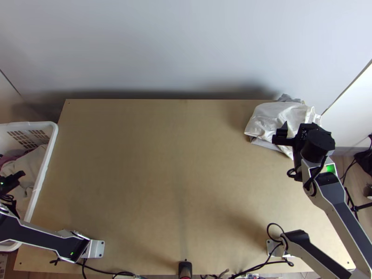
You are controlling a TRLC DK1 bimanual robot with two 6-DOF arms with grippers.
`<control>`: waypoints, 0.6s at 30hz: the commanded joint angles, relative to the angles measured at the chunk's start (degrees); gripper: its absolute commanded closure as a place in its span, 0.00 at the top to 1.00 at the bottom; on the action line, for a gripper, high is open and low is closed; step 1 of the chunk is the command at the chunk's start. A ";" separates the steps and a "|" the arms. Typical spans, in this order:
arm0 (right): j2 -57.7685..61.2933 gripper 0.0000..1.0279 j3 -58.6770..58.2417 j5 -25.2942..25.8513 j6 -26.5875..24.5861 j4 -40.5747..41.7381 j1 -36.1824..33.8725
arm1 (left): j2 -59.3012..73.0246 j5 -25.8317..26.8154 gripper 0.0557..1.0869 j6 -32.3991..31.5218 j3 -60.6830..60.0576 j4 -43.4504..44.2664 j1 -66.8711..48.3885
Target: Fold the t-shirt
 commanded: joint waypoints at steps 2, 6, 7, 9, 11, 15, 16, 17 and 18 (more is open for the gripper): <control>0.02 0.95 -0.06 -0.05 -0.08 -0.13 -0.08 | 1.72 -1.24 0.52 3.51 -1.25 -0.19 2.40; 0.20 0.95 -0.06 -0.05 -0.08 -0.13 -0.08 | 5.06 -1.59 0.58 6.06 -1.33 0.69 5.92; 0.37 0.95 -0.06 -0.05 -0.26 -0.13 -0.08 | 5.85 -2.12 0.58 6.58 -1.25 0.86 6.71; 0.55 0.95 -0.06 -0.05 -0.35 -0.04 -0.08 | 7.34 -3.79 0.58 8.25 -1.16 1.04 7.76; 0.64 0.95 -0.06 -0.05 -0.26 -0.04 -0.08 | 8.57 -4.75 0.58 9.57 -1.07 1.65 8.90; 0.90 0.95 0.02 -0.05 -0.35 0.05 0.01 | 10.51 -5.02 0.58 10.19 -1.42 2.18 9.61; 0.90 0.95 0.11 -0.05 -0.35 0.13 0.01 | 10.86 -5.28 0.58 10.19 -1.60 2.45 9.61; 0.90 0.95 0.29 -0.05 -0.44 0.13 0.01 | 11.12 -5.28 0.58 10.10 -1.77 2.80 9.61; 0.90 0.95 0.46 -0.05 -0.44 0.05 0.01 | 11.12 -5.28 0.58 10.10 -1.95 3.41 9.52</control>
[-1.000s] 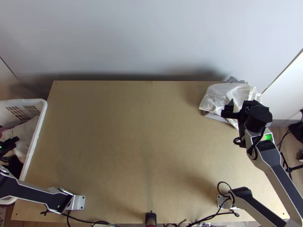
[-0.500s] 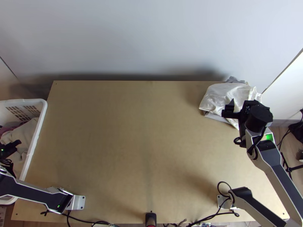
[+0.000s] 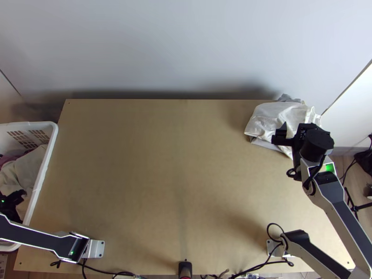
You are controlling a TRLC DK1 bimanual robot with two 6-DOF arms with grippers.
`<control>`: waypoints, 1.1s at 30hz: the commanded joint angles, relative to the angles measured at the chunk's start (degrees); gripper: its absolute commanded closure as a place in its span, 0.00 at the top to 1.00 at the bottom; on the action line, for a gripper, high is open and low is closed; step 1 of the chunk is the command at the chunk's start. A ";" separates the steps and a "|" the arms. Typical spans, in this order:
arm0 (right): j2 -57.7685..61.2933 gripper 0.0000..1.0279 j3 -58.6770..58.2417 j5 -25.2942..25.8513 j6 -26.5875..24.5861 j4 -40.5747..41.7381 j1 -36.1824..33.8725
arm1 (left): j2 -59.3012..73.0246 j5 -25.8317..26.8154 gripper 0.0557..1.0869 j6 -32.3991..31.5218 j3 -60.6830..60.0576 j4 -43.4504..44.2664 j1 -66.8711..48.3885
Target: Fold the t-shirt
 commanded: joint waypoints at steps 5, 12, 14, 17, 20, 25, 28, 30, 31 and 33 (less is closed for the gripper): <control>0.27 0.95 1.23 0.00 -0.44 0.05 0.09 | 5.48 -1.81 0.58 0.94 -0.84 6.10 0.97; 0.62 0.95 2.37 0.00 -0.61 0.05 0.27 | 7.50 -1.99 0.62 0.15 -0.40 11.02 0.53; 0.88 0.95 2.46 0.00 -0.61 0.05 0.27 | 8.29 -2.86 0.70 -0.20 -0.22 11.82 0.36; 1.06 0.95 2.46 0.00 -0.52 0.05 0.36 | 8.73 -3.13 0.70 -0.55 -0.13 12.34 0.18; 1.32 0.95 2.55 0.00 -0.52 0.13 0.36 | 9.61 -3.13 0.70 -1.26 -0.48 13.31 0.09; 1.50 0.95 2.73 0.00 -0.61 0.22 0.44 | 9.96 -3.22 0.70 -1.43 -2.15 14.89 -0.79; 1.50 0.95 2.73 0.00 -0.61 0.22 0.36 | 9.25 -3.13 0.70 -2.05 -3.03 15.42 -1.05; 1.50 0.95 2.73 0.00 -0.61 0.22 0.36 | 9.08 -3.22 0.69 -2.31 -3.21 15.51 -1.05; 1.50 0.95 2.73 0.00 -0.61 0.22 0.36 | 9.08 -3.22 0.67 -2.31 -3.21 15.51 -1.05; 1.41 0.95 2.73 0.00 -0.52 0.22 0.36 | 9.17 -3.22 0.33 -2.31 -3.21 16.83 -1.05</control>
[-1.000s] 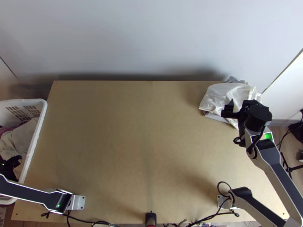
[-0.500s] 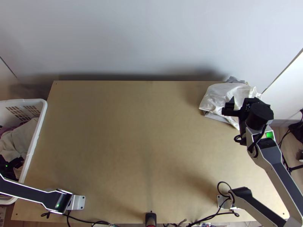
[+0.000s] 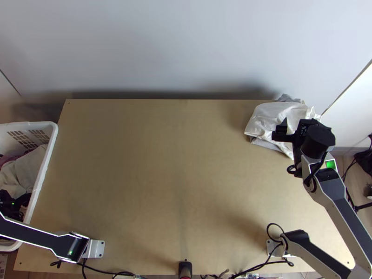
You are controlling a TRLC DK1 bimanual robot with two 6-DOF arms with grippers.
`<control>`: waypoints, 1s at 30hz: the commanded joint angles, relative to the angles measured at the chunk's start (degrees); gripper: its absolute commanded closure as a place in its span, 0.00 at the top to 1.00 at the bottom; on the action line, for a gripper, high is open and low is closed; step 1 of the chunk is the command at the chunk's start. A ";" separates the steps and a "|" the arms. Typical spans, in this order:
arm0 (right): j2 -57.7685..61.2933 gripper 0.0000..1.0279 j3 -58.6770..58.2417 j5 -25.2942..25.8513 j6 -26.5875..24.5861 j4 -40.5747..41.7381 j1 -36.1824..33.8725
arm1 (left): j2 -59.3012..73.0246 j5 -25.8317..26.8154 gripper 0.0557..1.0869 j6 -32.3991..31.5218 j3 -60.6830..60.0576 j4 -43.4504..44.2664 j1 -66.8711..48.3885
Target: Fold the t-shirt
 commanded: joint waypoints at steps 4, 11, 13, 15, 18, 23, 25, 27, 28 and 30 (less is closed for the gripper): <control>-0.01 0.95 0.08 0.02 0.04 0.07 -0.01 | -0.65 -0.07 0.04 -0.48 -0.83 2.18 -0.26; -0.01 0.95 0.08 0.02 0.13 -0.02 -0.01 | -5.31 0.02 0.04 -1.27 -1.35 0.86 -0.26; -0.01 0.95 0.08 0.02 0.13 -0.02 -0.10 | -6.80 0.19 0.04 -1.71 -1.18 -0.54 -0.35; -0.01 0.95 0.08 0.02 0.22 -0.02 -0.10 | -8.74 0.55 0.04 -2.67 -1.00 -2.04 -0.44; -0.10 0.95 0.08 0.02 0.40 -0.02 -0.19 | -12.69 2.66 0.04 -3.73 0.23 -8.45 -1.14; -0.54 0.95 -0.09 0.02 0.57 -0.11 -0.19 | -18.23 5.56 0.04 -6.10 3.74 -19.53 -3.08; -0.80 0.95 -0.27 0.02 0.57 -0.11 -0.19 | -19.72 6.87 0.04 -7.07 5.06 -23.31 -3.87; -1.24 0.95 -0.45 0.02 0.57 -0.11 -0.19 | -21.22 7.14 0.04 -8.30 5.85 -25.24 -4.48; -1.50 0.95 -0.53 0.02 0.66 -0.11 -0.19 | -21.74 7.23 0.04 -9.00 6.20 -26.38 -4.83; -2.12 0.95 -0.89 0.02 1.01 -0.19 -0.19 | -23.06 7.58 0.04 -9.88 7.00 -29.02 -5.63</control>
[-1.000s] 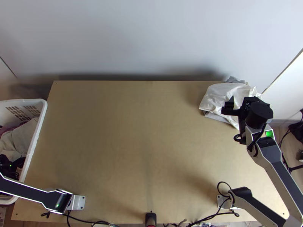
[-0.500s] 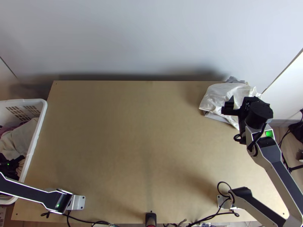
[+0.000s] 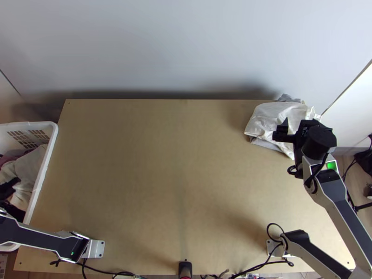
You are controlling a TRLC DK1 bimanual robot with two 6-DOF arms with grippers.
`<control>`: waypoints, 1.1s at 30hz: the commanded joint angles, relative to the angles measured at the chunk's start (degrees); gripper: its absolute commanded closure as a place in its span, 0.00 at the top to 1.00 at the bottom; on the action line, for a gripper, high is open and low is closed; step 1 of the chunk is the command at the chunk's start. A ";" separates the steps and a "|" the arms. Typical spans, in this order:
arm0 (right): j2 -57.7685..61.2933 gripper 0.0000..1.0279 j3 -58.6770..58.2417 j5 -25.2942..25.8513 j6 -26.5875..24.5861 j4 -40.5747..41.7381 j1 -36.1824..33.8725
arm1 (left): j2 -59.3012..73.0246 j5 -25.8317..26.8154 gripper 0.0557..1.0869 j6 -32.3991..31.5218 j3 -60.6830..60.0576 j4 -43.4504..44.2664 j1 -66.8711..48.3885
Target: Fold the t-shirt
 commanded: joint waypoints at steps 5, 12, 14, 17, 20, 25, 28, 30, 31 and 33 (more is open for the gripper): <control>-3.44 0.95 -2.47 0.00 1.08 -0.41 -0.10 | -8.11 2.82 0.04 -7.08 5.54 -14.18 -5.18; -6.78 0.95 -5.55 0.00 1.61 -0.59 -0.10 | -11.71 2.82 0.04 -13.15 10.64 -19.19 -9.66; -7.22 0.95 -5.90 -0.09 2.49 -1.03 -0.10 | -12.59 3.17 0.04 -14.55 12.49 -21.65 -11.16; -7.75 0.95 -6.78 -0.18 3.54 -1.64 0.34 | -14.08 3.35 0.04 -16.93 14.77 -24.55 -13.71; -8.45 0.95 -7.57 -0.18 3.54 -1.64 0.60 | -15.84 3.35 0.04 -20.35 16.44 -25.61 -16.26; -10.21 0.95 -9.59 -0.18 3.54 -1.56 0.78 | -16.46 3.43 0.04 -26.77 21.54 -30.88 -20.83; -11.09 0.95 -10.91 -0.18 3.63 -1.21 0.78 | -17.69 3.35 0.04 -31.16 22.77 -32.29 -23.02; -11.53 0.95 -11.43 -0.18 3.80 -0.94 0.78 | -18.65 3.35 0.04 -34.06 23.56 -32.73 -24.08; -11.70 0.95 -11.61 -0.18 3.80 -0.94 0.78 | -19.00 3.26 0.04 -34.94 24.27 -33.52 -24.61; -12.06 0.95 -11.87 -0.18 3.80 -0.85 0.69 | -19.71 3.17 0.04 -38.02 25.67 -34.93 -25.40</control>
